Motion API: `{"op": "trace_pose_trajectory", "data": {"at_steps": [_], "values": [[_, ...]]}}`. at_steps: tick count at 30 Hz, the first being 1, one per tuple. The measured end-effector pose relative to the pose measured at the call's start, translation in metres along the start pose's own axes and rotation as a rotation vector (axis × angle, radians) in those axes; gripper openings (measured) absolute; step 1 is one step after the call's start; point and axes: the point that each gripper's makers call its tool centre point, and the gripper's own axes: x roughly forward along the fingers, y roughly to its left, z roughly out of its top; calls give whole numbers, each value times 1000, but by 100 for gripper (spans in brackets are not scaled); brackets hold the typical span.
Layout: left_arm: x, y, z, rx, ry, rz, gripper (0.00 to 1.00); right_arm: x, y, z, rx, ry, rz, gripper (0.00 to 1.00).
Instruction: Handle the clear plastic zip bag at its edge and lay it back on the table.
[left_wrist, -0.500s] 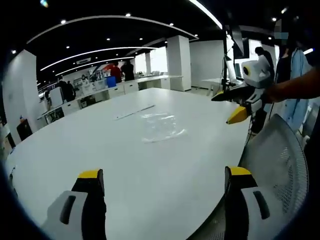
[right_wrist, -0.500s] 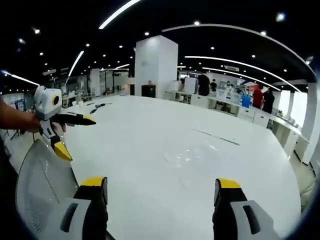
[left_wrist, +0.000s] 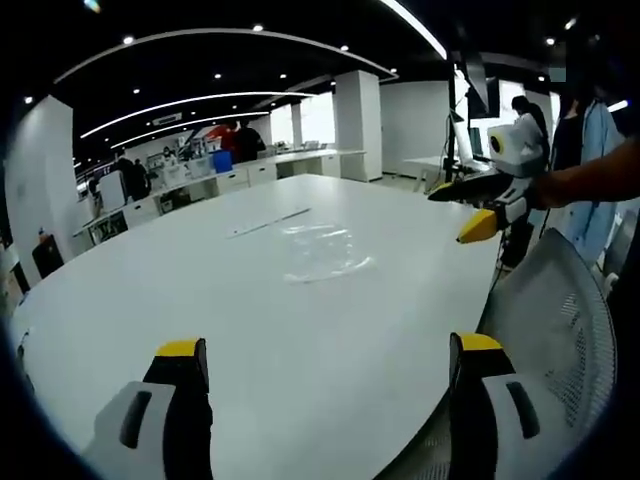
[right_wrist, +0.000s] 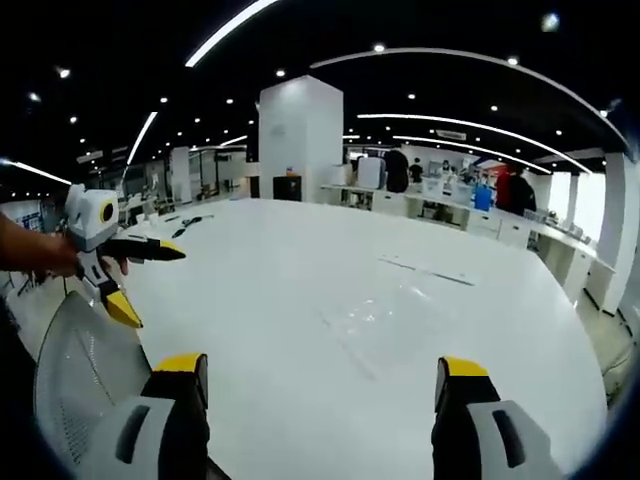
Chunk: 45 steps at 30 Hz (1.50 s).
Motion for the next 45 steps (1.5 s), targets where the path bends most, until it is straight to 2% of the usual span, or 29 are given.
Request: {"op": "trace_pose_trajectory", "data": {"at_steps": [26, 45], "values": [[1, 3, 3, 1, -10, -5, 99, -8, -3, -5, 20, -4, -17, 98], [4, 2, 6, -4, -10, -7, 99, 9, -8, -3, 6, 25, 8, 96]]}}
